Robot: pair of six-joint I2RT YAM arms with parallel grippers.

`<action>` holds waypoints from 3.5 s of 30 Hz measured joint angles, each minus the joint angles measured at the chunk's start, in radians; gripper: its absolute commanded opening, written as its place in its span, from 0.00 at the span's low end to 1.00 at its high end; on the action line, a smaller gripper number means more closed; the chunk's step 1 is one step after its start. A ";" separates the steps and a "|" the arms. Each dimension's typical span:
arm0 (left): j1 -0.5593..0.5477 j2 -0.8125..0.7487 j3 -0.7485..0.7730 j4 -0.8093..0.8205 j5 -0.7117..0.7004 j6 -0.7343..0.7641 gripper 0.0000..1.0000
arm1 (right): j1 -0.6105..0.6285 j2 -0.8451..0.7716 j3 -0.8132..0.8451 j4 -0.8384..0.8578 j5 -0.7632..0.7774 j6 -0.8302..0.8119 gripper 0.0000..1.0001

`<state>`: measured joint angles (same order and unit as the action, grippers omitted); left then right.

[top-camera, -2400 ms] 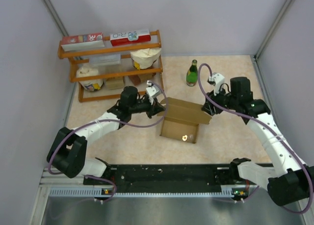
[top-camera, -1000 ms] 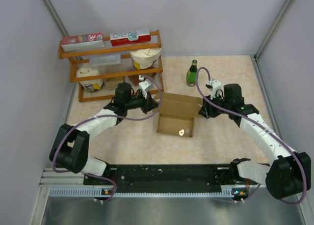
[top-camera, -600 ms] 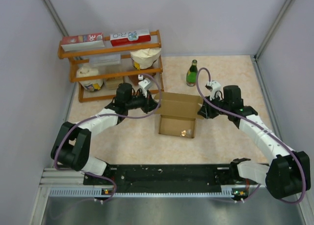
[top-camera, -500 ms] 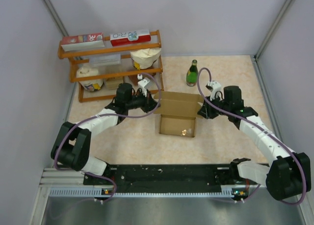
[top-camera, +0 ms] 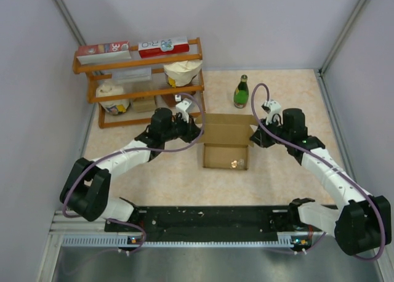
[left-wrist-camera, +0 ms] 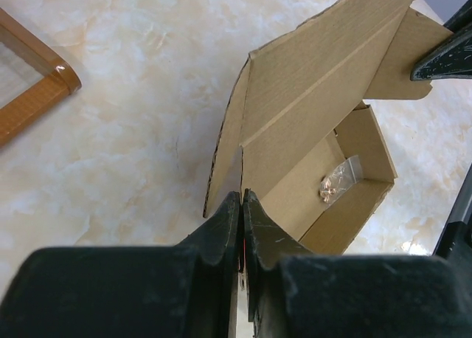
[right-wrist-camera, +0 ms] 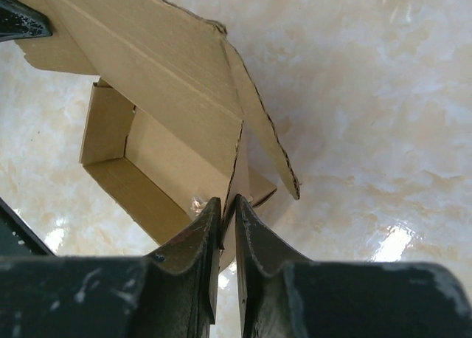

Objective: Fold the paper box

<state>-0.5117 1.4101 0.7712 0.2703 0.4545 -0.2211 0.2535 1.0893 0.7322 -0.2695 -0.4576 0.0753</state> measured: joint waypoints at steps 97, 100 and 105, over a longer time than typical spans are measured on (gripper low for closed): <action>-0.600 0.008 -0.158 0.008 -1.177 -0.358 0.19 | 0.544 -0.450 -0.533 0.417 0.938 0.256 0.50; -0.600 0.005 -0.158 0.017 -1.176 -0.328 0.19 | 0.545 -0.500 -0.509 0.351 0.920 0.204 0.56; -0.600 -0.013 -0.159 0.021 -1.169 -0.269 0.18 | 0.545 -0.542 -0.451 0.279 0.889 0.132 0.59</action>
<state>-1.1118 1.3975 0.6117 0.2913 -0.7147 -0.4896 0.7982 0.5476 0.2810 0.0097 0.4313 0.2077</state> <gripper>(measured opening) 0.188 0.577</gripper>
